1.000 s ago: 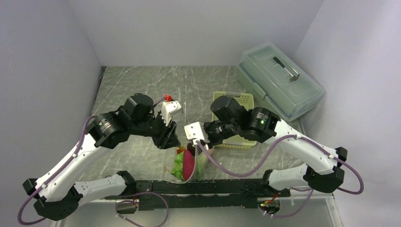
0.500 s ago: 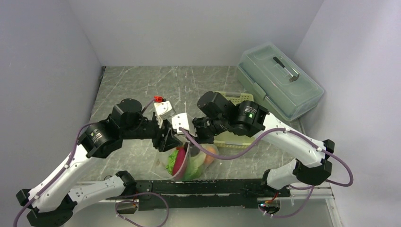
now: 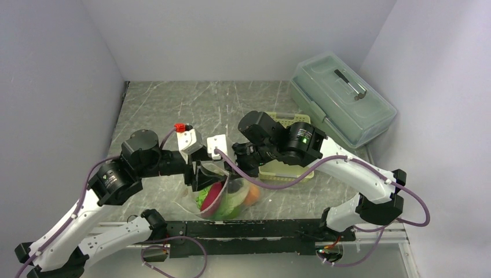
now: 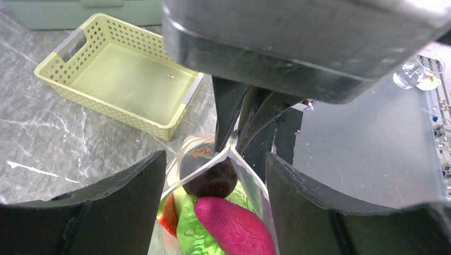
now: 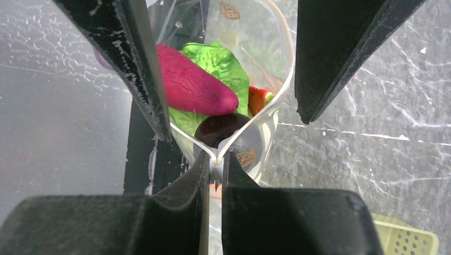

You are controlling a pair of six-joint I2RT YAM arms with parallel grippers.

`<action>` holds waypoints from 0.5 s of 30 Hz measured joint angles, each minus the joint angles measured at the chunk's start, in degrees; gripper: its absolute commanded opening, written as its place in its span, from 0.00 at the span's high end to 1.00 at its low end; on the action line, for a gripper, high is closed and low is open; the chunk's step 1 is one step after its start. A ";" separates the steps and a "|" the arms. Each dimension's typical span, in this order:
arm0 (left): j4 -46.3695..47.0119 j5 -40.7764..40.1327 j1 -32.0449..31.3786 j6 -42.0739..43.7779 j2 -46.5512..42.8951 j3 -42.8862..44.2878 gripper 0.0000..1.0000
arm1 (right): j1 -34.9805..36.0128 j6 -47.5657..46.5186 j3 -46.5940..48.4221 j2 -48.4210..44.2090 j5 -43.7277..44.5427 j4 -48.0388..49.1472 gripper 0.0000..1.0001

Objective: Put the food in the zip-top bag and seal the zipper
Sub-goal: Zip the zipper food storage bag at the center of the board.

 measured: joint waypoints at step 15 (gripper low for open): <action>5.20 5.16 0.00 -0.48 1.11 -3.63 0.25 | 0.46 3.96 0.17 0.00 0.35 0.98 1.00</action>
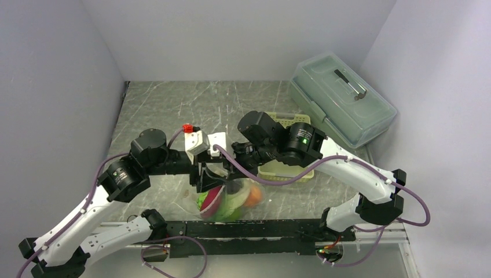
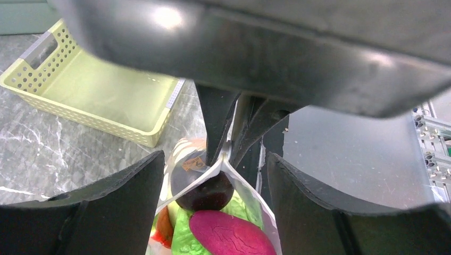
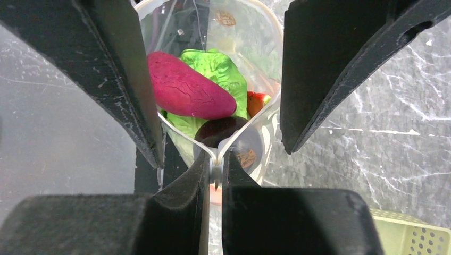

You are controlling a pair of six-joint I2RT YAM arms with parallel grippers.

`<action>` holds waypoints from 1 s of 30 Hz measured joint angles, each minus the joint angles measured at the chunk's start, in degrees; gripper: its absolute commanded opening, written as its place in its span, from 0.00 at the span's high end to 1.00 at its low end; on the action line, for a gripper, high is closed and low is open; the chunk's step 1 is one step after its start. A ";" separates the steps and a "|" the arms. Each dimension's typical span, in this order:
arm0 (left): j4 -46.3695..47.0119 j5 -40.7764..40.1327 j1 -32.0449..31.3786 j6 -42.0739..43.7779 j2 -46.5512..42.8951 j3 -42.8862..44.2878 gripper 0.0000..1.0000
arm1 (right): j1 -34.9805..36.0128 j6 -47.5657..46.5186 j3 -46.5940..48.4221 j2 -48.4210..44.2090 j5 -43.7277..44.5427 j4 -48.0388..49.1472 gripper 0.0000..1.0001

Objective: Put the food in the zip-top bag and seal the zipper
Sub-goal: Zip the zipper food storage bag at the center of the board.

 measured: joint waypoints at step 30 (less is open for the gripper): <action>-0.48 -0.02 0.00 0.31 -1.18 -2.47 0.28 | 0.00 3.93 6.43 1.68 1.97 -0.44 1.00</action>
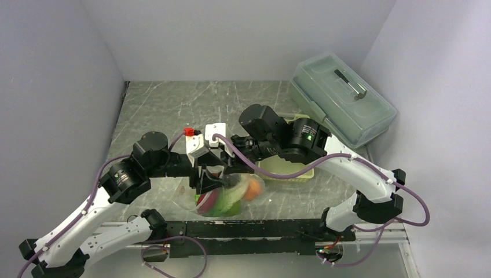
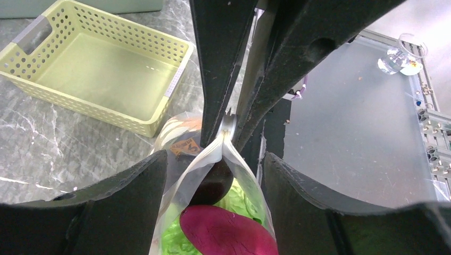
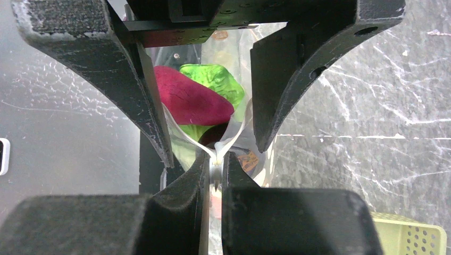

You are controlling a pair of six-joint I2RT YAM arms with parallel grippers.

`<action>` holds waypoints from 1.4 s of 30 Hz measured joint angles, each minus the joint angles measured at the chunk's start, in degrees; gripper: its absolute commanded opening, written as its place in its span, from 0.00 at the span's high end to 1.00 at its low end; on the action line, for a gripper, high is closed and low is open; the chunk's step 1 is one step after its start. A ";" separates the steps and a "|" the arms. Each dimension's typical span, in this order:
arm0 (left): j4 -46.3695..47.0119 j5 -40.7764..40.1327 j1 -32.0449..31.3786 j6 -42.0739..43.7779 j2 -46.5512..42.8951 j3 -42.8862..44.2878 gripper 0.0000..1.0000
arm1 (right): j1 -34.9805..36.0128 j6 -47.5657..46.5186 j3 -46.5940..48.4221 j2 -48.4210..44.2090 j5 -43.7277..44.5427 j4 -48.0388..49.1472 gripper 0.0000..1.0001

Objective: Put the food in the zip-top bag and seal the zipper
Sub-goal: Zip the zipper food storage bag at the center of the board.

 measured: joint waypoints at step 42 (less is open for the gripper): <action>-2.82 2.95 0.00 6.32 2.16 2.91 0.25 | 0.44 -0.52 -2.03 -1.53 -5.33 0.74 1.00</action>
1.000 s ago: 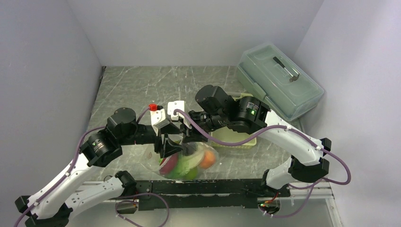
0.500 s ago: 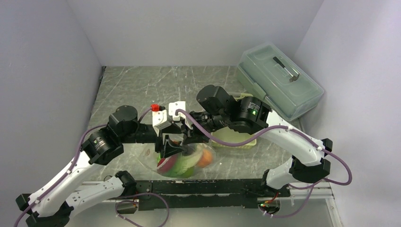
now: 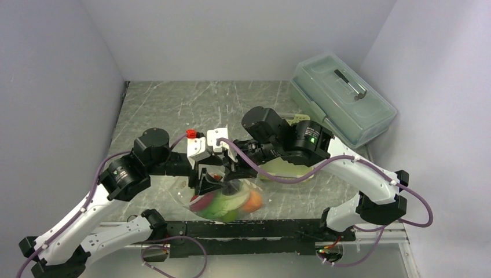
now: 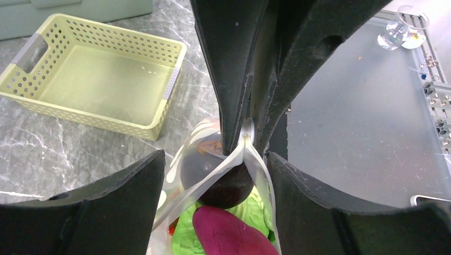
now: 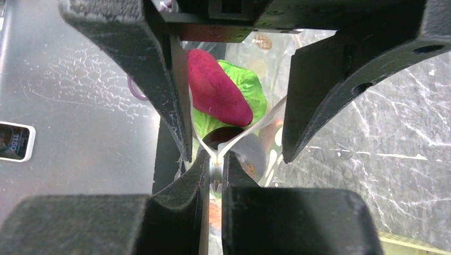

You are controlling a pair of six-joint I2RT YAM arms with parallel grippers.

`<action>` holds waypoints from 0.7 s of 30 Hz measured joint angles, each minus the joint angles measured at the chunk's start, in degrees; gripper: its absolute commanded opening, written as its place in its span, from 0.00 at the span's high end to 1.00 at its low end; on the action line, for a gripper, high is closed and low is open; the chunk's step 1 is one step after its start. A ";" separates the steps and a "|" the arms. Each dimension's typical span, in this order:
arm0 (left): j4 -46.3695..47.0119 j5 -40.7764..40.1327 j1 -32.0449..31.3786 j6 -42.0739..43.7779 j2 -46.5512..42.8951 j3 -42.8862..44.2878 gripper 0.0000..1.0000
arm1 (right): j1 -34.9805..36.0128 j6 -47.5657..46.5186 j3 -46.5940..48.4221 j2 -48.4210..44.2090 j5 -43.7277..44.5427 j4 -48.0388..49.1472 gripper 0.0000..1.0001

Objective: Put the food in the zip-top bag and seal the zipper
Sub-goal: Zip the zipper food storage bag at the center of the board.

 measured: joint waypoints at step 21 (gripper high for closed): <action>-3.15 -1.09 -0.20 1.84 -1.75 2.08 0.19 | 3.65 -2.58 -0.20 -0.22 0.22 0.00 1.00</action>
